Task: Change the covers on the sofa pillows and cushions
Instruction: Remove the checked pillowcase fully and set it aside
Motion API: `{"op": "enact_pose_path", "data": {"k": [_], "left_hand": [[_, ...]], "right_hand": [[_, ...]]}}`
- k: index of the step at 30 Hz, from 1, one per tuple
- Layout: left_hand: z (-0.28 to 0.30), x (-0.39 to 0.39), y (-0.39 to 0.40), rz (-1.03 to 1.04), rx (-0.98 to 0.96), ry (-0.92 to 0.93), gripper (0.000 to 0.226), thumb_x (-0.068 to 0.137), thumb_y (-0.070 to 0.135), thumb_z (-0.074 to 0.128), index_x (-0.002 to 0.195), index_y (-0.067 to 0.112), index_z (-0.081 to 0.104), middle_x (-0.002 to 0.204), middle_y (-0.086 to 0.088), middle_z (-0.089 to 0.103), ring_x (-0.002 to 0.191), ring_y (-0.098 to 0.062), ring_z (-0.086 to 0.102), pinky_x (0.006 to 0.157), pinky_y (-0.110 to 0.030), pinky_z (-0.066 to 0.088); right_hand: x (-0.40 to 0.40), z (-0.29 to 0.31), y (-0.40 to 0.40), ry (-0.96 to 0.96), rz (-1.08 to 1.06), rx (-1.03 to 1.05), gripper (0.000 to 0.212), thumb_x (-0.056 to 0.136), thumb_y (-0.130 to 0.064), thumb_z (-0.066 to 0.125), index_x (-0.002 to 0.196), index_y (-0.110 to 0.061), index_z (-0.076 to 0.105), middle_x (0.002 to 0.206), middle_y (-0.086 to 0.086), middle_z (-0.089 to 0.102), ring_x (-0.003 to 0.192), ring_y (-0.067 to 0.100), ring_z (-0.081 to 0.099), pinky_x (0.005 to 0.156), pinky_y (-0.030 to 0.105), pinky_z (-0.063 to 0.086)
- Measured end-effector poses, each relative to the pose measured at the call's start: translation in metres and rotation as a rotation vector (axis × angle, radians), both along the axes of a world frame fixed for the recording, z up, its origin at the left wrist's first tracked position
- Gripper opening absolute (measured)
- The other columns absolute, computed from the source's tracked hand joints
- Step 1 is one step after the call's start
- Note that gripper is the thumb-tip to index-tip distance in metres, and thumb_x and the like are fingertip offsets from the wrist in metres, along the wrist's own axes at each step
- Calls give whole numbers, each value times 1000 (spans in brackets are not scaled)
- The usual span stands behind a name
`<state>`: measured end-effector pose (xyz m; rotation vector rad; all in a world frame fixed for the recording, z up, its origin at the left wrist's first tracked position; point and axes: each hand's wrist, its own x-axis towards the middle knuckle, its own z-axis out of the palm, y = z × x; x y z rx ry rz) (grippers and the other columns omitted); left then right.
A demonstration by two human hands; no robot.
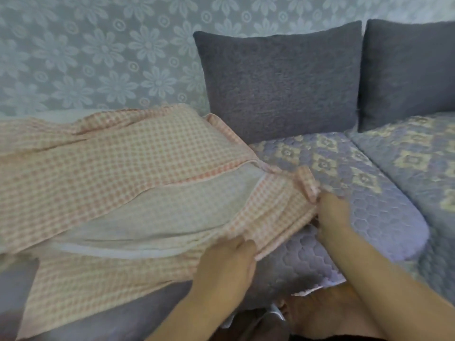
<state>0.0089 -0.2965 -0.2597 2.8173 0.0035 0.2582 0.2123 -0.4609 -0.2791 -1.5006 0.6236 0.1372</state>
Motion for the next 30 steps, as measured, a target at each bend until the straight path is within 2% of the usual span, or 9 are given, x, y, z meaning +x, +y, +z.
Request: {"op": "enact_pose_path", "data": {"k": [4,6,11,14,16,18,22,25,30], "left_hand": [[-34,9,-21,37,48,439,33,105,32,35,133,24,51,136,-5,55,123,-30,56,103,-41,44],[-38,7,-24,9,43,455,36,103,27,40,138,27,43,140,-4,52,121,-31,56,102,-39,45],[-42,0,-11,65,-148,412,70,100,15,49,159,27,14,134,-6,59,114,-29,62,87,-34,49],[-43,-4,2,76,-225,454,66,100,26,54,159,29,25,145,4,55,126,-14,55,89,-13,41],[-39,-14,11,64,-237,346,53,100,34,50,152,34,37,148,12,50,131,-9,50,102,-18,41],[-31,-29,24,99,-263,309,43,100,34,49,142,37,47,138,14,54,123,-9,55,99,-26,44],[-18,-71,83,417,-216,346,13,96,40,52,100,38,64,103,13,69,97,-13,65,83,-32,50],[4,-115,154,738,-92,486,28,100,40,47,80,24,59,84,5,66,81,-18,63,69,-32,47],[13,-155,257,995,-232,540,29,94,37,64,111,15,60,104,-4,64,101,-26,64,85,-36,50]], "right_hand": [[5,-4,-9,88,264,-112,68,90,-34,69,147,-13,40,123,2,56,107,28,61,85,44,54],[5,-3,-16,29,293,-183,48,96,-20,63,141,-10,49,120,8,63,100,28,63,85,42,56],[17,-1,-45,-309,-170,-469,11,97,-6,48,104,-15,48,85,-2,51,72,16,50,62,30,42],[21,-10,-47,-78,-105,-428,34,86,-3,58,109,-25,47,121,17,56,101,32,59,83,45,54],[18,-11,-34,-15,16,-745,52,84,-4,59,133,-15,45,142,21,40,125,41,42,103,47,39],[7,7,-5,-369,167,-940,55,79,4,55,133,-8,49,138,22,40,124,41,37,103,45,31],[-32,39,78,-750,743,-782,23,94,-4,54,112,-12,66,112,4,64,102,18,55,88,29,43],[-75,45,128,-1019,1201,-691,16,98,-15,56,105,-16,70,100,-4,67,90,13,60,82,28,47],[-155,23,190,-1131,1544,-688,25,97,-17,54,113,-19,72,111,-7,69,100,10,62,90,16,40]]}}
